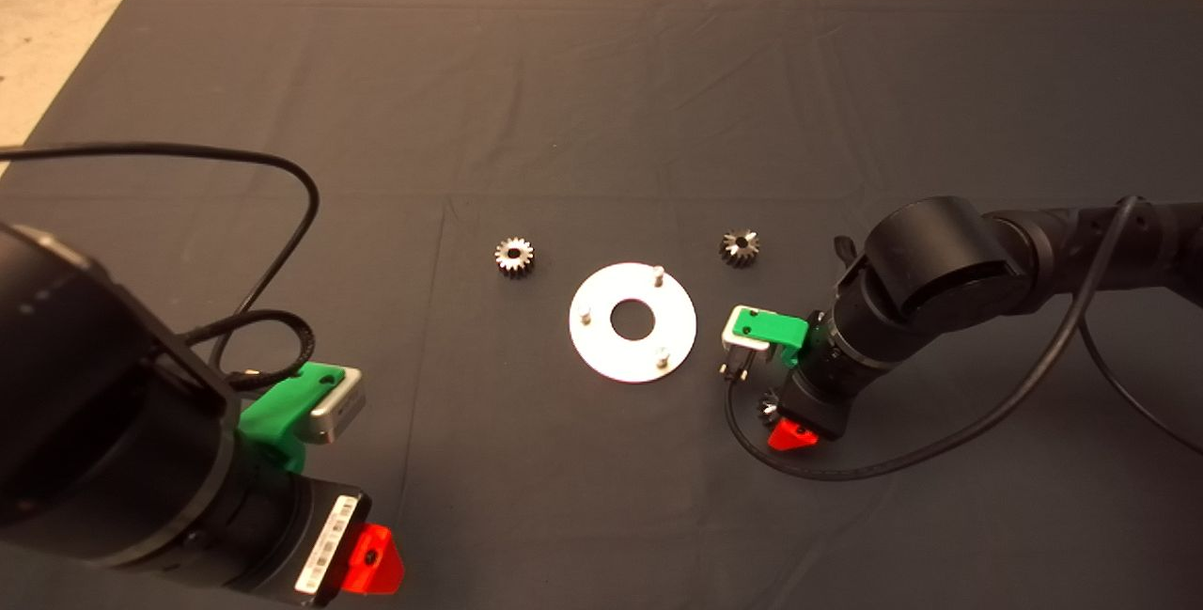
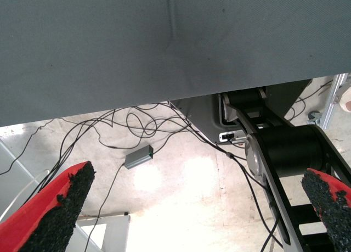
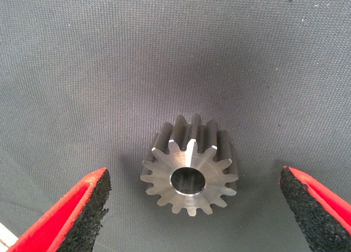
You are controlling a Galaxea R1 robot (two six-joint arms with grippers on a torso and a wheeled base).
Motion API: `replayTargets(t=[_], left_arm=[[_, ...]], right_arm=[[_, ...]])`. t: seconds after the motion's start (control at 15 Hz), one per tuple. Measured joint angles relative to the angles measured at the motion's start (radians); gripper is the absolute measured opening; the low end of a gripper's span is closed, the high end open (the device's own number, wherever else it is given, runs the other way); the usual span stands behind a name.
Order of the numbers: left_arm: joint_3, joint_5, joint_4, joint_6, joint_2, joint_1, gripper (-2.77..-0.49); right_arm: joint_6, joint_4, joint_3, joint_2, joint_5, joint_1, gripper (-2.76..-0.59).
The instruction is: Install three planetary gears onto the carrier pins
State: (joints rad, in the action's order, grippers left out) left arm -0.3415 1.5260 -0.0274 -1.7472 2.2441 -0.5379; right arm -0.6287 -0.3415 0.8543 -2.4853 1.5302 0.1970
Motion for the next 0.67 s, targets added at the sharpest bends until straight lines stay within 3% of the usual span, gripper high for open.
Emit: replayTargets(t=[0.33,0.4,0.67], left_arm=[[0.0,0.0,0.0,0.0,0.001,0.0,-0.51],[0.0,0.0,0.0,0.0,0.0,0.0,-0.51],[0.001,0.0,0.0,0.0,0.0,0.0,-0.51]], right_arm=[[0.0,0.0,0.0,-0.004,0.0,0.0,-1.25],[0.0,0.0,0.0,-0.006,0.0,0.0,-1.38],[0.0,0.0,0.0,-0.017,0.001,0.0,-1.4]])
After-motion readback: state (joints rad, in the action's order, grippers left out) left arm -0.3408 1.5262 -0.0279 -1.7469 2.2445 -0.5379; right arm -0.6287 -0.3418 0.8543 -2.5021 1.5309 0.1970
